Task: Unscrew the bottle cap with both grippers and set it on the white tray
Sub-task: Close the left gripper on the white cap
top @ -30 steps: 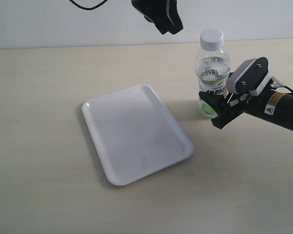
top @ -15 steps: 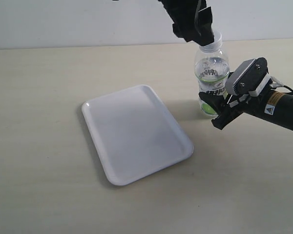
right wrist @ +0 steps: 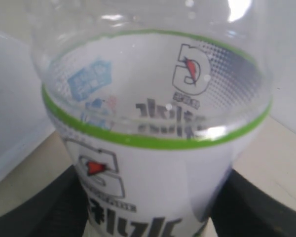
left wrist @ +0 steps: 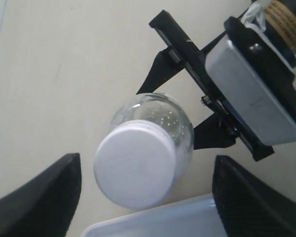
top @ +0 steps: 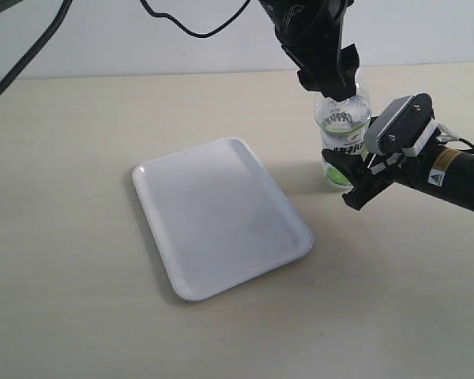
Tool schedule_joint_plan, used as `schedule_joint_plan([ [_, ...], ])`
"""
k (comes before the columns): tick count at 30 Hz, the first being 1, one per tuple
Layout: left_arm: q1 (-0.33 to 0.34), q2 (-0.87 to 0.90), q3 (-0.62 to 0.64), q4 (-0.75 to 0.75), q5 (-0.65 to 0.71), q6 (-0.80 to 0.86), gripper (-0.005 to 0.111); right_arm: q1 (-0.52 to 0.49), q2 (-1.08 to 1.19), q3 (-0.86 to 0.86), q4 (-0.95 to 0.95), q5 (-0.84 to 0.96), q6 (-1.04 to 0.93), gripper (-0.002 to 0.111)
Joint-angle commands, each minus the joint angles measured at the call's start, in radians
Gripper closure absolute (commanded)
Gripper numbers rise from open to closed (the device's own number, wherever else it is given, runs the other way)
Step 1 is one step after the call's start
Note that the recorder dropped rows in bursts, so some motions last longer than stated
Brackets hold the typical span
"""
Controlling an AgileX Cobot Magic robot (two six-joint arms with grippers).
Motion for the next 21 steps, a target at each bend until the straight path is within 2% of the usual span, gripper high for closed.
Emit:
schedule_joint_plan([
  [1, -0.001, -0.004, -0.002, 0.041, -0.029, -0.018, 0.036, -0.004, 0.006, 0.001, 0.003, 0.107, -0.023, 0.108],
  [6, -0.001, -0.006, -0.002, 0.035, -0.029, -0.03, 0.036, -0.004, 0.006, 0.001, 0.003, 0.107, -0.023, 0.108],
  [11, -0.001, -0.006, -0.002, 0.035, -0.025, -0.056, 0.046, -0.004, 0.006, 0.001, 0.003, 0.107, -0.023, 0.108],
  [14, -0.001, -0.006, -0.002, 0.035, -0.025, -0.065, 0.057, -0.004, 0.006, 0.001, 0.003, 0.107, -0.023, 0.108],
  [21, -0.001, -0.006, -0.002, 0.033, -0.067, -0.065, 0.092, -0.004, 0.006, 0.001, 0.001, 0.111, -0.023, 0.108],
])
